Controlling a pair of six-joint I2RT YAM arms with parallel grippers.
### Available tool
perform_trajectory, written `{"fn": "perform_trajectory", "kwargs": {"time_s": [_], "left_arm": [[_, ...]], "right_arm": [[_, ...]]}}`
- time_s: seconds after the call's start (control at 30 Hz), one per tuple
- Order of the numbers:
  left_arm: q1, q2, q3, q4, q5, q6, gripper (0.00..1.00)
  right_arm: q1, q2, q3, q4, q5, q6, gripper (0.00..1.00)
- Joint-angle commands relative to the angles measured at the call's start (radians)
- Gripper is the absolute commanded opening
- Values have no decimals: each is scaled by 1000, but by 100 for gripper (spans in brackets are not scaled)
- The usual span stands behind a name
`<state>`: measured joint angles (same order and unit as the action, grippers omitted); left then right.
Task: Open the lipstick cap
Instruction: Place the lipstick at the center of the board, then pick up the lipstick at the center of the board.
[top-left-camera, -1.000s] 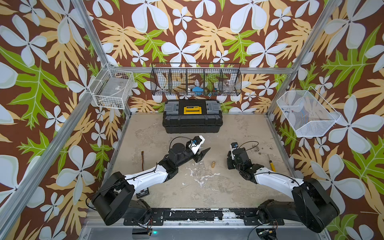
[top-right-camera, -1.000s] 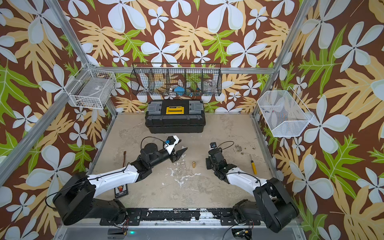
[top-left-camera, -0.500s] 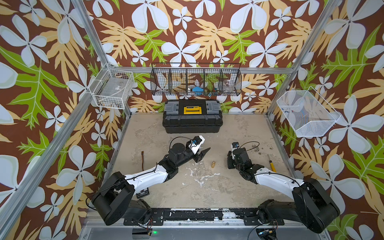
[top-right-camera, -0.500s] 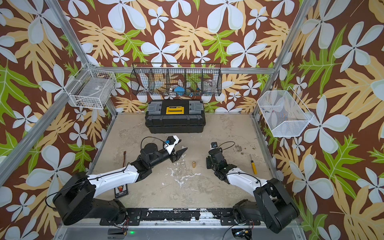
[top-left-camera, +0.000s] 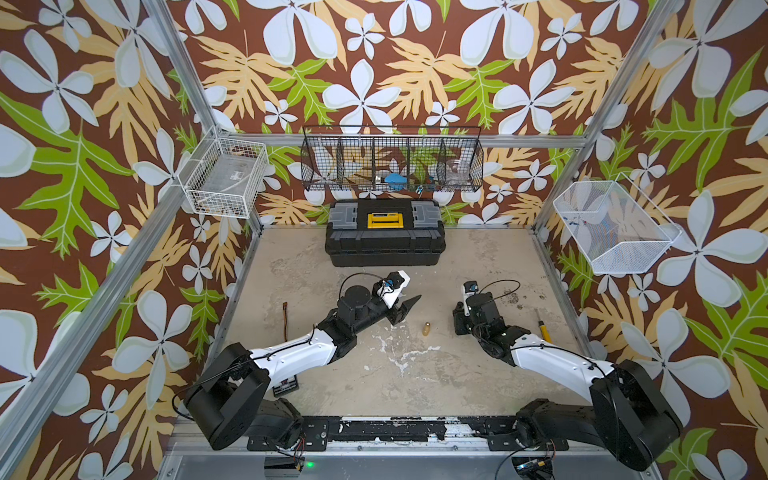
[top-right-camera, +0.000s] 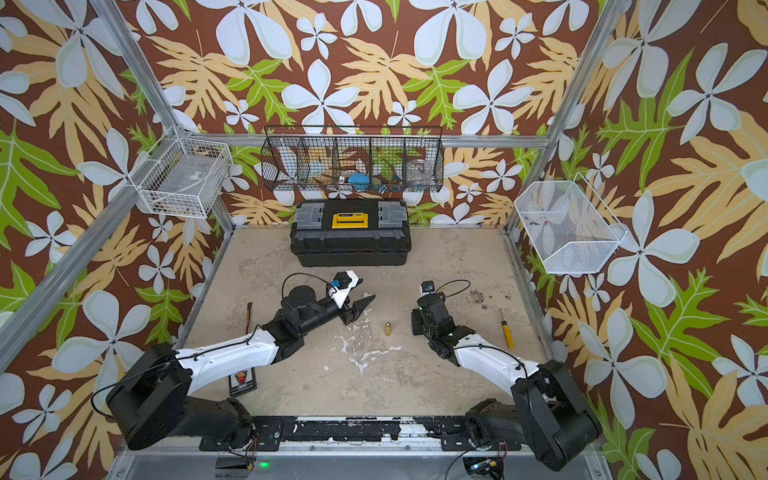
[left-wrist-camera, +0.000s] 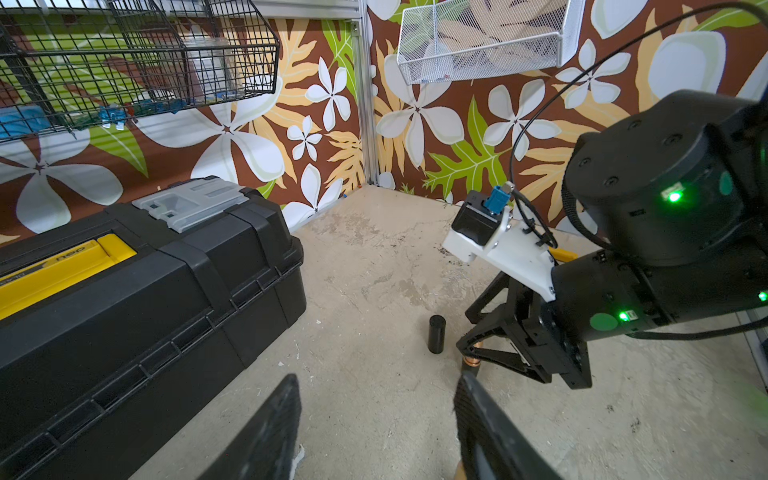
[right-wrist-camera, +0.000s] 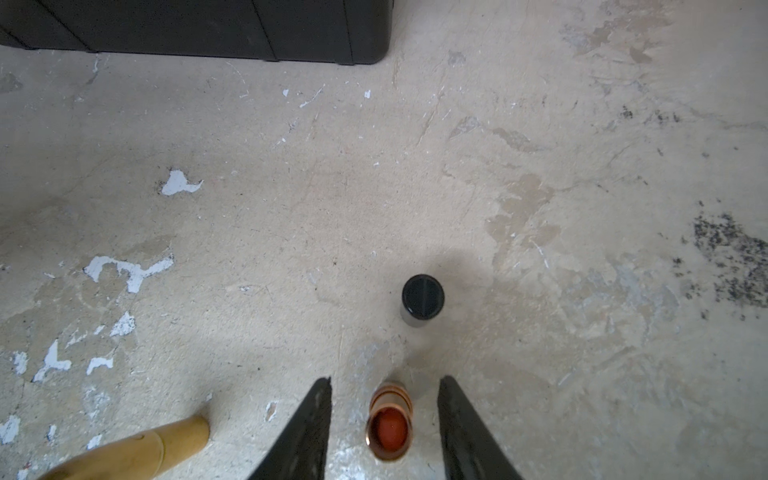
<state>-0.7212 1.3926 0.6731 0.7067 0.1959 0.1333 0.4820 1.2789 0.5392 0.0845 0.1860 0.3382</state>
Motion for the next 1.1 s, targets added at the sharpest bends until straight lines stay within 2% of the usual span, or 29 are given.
{"fn": "perform_trajectory", "kwargs": {"time_s": [0.0,0.27,0.4,0.47,0.53,0.6,0.7,0.8,0.93,1.07], "left_arm": [[2,3,6,9,18,5,61],[2,41,12,-30,153,32,60],[2,45,11,-25,159,31,58],[2,38,4,-8,138,29,58],[2,30,-9,20,48,-1,59],[2,24,-30,61,-64,-41,60],[2,8,-59,101,-141,-42,62],[2,-2,-67,99,-184,-54,66],[2,-31,-100,108,-227,-98,80],[2,-63,-123,83,-194,-132,81]], "right_arm": [[0,-18,12,-22,-6,3,45],[0,-136,38,-60,-62,-1,48],[0,-230,41,-45,-136,-61,49],[0,-273,42,-36,-196,-101,50],[0,-281,53,-33,-287,-143,51],[1,-247,95,-81,-373,-172,50],[15,-150,181,-203,-471,-209,49],[57,-78,213,-256,-444,-212,48],[100,-44,218,-265,-409,-209,49],[110,-28,220,-270,-381,-200,50]]}}
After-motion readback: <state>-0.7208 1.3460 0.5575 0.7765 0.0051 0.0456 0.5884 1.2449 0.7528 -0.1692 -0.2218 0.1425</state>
